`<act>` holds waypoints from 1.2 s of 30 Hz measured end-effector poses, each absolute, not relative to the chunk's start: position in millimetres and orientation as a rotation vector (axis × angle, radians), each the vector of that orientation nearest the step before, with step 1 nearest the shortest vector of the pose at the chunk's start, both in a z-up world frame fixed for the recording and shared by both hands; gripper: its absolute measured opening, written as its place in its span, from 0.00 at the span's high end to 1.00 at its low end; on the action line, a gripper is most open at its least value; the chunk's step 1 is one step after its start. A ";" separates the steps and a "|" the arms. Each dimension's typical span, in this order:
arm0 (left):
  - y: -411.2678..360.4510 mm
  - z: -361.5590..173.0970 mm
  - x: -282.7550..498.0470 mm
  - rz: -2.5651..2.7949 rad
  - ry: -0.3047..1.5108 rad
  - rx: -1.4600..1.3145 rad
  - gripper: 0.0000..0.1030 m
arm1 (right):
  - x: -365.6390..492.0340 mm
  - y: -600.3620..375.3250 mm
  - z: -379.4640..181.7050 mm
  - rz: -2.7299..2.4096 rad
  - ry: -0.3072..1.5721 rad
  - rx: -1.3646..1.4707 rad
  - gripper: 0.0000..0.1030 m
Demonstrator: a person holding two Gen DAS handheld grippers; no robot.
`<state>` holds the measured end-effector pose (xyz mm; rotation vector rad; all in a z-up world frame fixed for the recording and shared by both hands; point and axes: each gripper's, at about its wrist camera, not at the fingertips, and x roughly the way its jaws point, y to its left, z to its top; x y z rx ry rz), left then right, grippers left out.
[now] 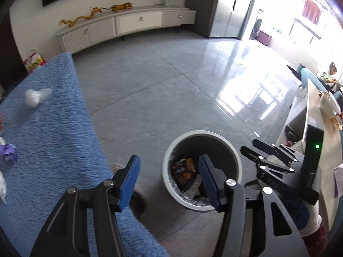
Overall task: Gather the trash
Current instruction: 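Carry both wrappers over the white bin and open both tools, then move both tools back over the ottoman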
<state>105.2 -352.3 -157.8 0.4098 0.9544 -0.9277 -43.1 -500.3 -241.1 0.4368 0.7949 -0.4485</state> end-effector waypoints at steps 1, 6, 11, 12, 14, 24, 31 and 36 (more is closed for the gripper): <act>-348.2 -154.1 105.8 -0.906 0.938 0.412 0.47 | -41.4 -497.3 -236.9 -0.439 0.788 0.430 0.58; -321.7 -136.9 112.4 -0.785 0.857 0.409 0.45 | -33.2 -484.3 -218.0 -0.400 0.759 0.399 0.57; -294.1 -122.1 122.7 -0.691 0.809 0.372 0.45 | -23.4 -470.7 -196.4 -0.357 0.720 0.362 0.55; -288.3 -118.3 125.1 -0.668 0.797 0.365 0.44 | -21.8 -467.7 -192.7 -0.349 0.713 0.354 0.55; -275.8 -114.2 129.2 -0.637 0.782 0.353 0.44 | -18.4 -461.0 -184.1 -0.333 0.698 0.337 0.54; -232.6 -92.4 136.4 -0.512 0.696 0.305 0.44 | -11.1 -439.3 -160.3 -0.267 0.656 0.285 0.53; -211.8 -86.4 141.8 -0.455 0.661 0.285 0.44 | -2.9 -425.0 -148.8 -0.225 0.640 0.257 0.53; -198.1 -85.5 147.3 -0.414 0.659 0.270 0.44 | 8.3 -413.8 -140.5 -0.187 0.625 0.240 0.52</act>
